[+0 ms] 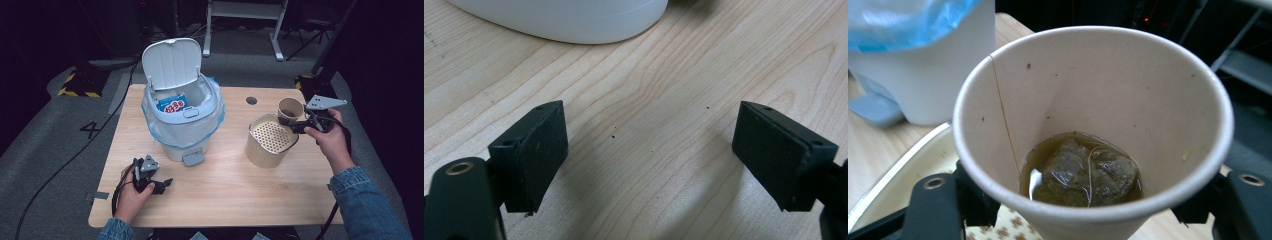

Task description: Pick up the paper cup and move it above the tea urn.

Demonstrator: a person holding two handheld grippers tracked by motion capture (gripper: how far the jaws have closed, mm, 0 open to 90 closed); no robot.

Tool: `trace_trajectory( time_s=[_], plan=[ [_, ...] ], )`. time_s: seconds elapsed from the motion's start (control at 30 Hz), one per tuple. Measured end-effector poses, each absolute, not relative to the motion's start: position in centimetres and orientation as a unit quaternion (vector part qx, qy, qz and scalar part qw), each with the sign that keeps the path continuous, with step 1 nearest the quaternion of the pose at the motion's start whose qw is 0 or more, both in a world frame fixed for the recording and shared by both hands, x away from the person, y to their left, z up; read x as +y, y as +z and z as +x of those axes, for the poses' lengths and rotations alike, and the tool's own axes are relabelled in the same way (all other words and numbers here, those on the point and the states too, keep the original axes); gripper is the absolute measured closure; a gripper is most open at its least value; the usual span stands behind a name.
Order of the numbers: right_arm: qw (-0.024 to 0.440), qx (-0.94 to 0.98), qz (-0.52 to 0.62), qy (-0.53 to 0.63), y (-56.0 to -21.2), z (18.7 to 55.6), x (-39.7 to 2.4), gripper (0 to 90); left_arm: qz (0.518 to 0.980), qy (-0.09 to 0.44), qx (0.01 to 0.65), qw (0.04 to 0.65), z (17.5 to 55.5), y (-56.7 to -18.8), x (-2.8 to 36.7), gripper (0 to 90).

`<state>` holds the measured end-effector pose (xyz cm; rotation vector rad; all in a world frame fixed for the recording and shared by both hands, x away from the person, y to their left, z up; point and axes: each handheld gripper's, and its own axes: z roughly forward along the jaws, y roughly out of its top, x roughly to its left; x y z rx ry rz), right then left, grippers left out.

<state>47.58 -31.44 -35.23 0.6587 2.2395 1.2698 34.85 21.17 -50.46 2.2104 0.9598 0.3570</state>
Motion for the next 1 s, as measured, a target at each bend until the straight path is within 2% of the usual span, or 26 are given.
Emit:
trace_trajectory(
  time_s=[0.47,1.0],
  plan=[
    [0.359,0.849,0.127,0.366,-34.2,46.0,-30.7,31.1,0.851,0.138,0.370,0.346,34.8,-50.5,21.2,15.1],
    [0.464,0.861,0.026,0.206,-34.0,45.2,-29.2,31.4,0.852,0.138,0.370,0.345,34.8,-50.5,21.2,15.1]
  ],
)
